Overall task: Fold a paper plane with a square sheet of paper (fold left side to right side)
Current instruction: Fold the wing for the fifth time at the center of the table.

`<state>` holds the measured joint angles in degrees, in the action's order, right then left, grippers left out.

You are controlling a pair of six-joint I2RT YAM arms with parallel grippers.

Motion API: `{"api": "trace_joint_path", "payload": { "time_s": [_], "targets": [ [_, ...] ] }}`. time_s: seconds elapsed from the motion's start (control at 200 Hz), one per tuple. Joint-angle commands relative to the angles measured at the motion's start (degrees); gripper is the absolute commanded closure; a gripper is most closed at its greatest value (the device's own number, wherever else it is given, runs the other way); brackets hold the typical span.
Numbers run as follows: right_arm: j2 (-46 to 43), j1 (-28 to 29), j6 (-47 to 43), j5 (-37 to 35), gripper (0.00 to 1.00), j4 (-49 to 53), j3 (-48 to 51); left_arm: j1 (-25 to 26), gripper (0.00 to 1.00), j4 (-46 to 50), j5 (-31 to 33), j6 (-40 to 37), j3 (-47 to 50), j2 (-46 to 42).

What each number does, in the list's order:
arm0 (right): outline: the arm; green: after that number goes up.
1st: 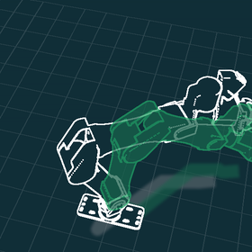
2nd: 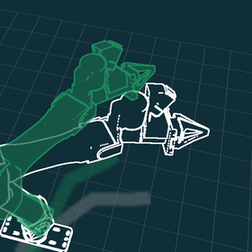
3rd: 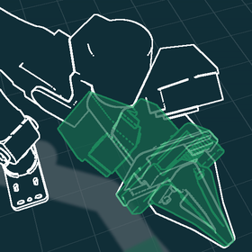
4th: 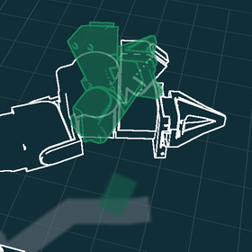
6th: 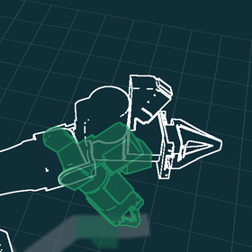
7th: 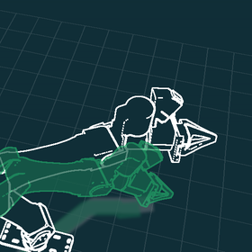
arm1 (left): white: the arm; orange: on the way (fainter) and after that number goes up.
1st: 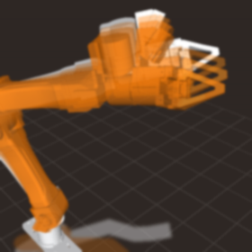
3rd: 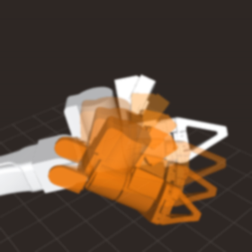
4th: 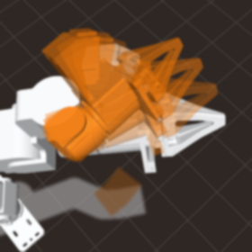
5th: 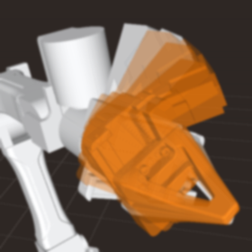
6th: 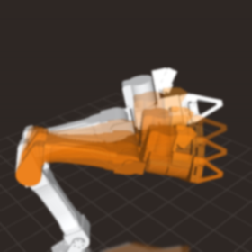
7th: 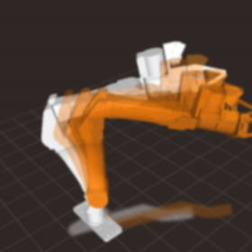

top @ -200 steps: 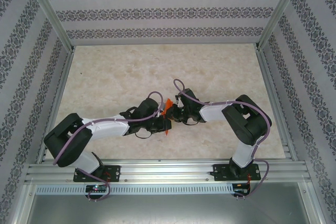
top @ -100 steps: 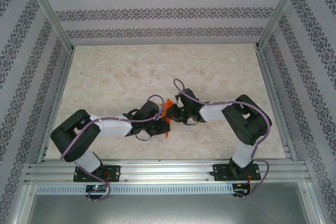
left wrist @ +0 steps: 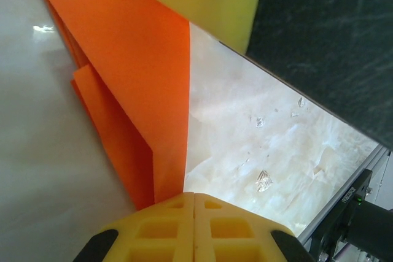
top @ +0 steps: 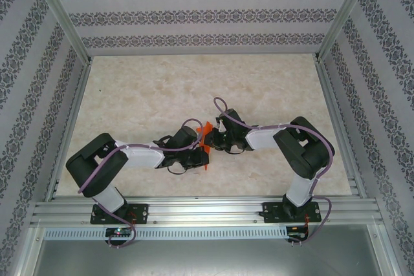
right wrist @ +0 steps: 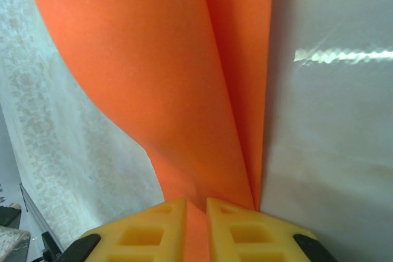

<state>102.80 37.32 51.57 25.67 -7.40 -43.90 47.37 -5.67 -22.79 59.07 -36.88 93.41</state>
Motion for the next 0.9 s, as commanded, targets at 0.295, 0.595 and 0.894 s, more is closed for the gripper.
{"api": "trace_joint_path", "payload": {
  "time_s": [0.295, 0.595, 0.894],
  "targets": [
    [4.7, 0.0, -1.3, -5.5, 0.83, 5.0, 0.9, 2.7, 0.92, 3.4, -0.6, 1.8, 1.6, 2.5],
    [4.2, -0.4, -2.3, -5.9, 0.82, 6.9, -0.8, 5.2, 0.93, 7.8, -0.1, 2.5, 2.4, 3.2],
    [4.9, -0.6, -2.5, -6.4, 0.82, 8.0, -1.0, 9.1, 0.94, 8.9, 0.1, 5.1, 5.0, 0.8]
  ]
}}
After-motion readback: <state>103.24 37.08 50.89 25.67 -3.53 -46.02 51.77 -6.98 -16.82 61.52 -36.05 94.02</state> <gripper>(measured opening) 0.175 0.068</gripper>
